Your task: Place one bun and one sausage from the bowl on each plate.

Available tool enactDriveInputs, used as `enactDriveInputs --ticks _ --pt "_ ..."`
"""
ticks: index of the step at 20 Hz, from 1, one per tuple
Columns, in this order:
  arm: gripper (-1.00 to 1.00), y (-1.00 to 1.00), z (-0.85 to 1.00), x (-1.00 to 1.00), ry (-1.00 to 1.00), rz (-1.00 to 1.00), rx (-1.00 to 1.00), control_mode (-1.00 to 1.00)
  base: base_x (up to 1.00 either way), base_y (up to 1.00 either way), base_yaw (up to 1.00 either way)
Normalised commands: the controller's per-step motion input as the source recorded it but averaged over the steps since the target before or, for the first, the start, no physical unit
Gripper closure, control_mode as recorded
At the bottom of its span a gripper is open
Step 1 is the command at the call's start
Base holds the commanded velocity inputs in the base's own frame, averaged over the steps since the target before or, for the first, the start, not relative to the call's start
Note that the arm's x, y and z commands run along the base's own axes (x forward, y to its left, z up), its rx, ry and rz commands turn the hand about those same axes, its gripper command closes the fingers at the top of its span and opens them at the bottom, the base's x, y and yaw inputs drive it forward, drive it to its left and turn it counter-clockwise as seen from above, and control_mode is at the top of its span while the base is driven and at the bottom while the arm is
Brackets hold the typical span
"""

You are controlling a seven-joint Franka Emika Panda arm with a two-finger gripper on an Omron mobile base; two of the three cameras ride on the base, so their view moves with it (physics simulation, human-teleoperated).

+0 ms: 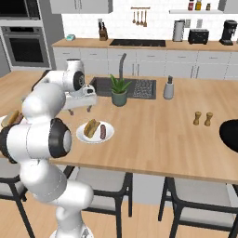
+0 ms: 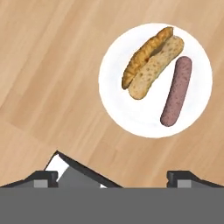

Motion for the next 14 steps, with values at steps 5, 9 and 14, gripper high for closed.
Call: enactDriveInputs --ticks 5,9,14 --pt "-1.00 0.52 0.15 -1.00 -0.44 0.00 -0.08 -1.00 0.00 0.00 0.00" --pt "-1.00 0.48 0.11 -1.00 -0.38 0.00 -0.10 -1.00 0.00 0.00 0.00" --pt "-1.00 0.66 0.17 -0.44 -0.02 0.03 -0.18 -1.00 0.00 0.00 0.00"
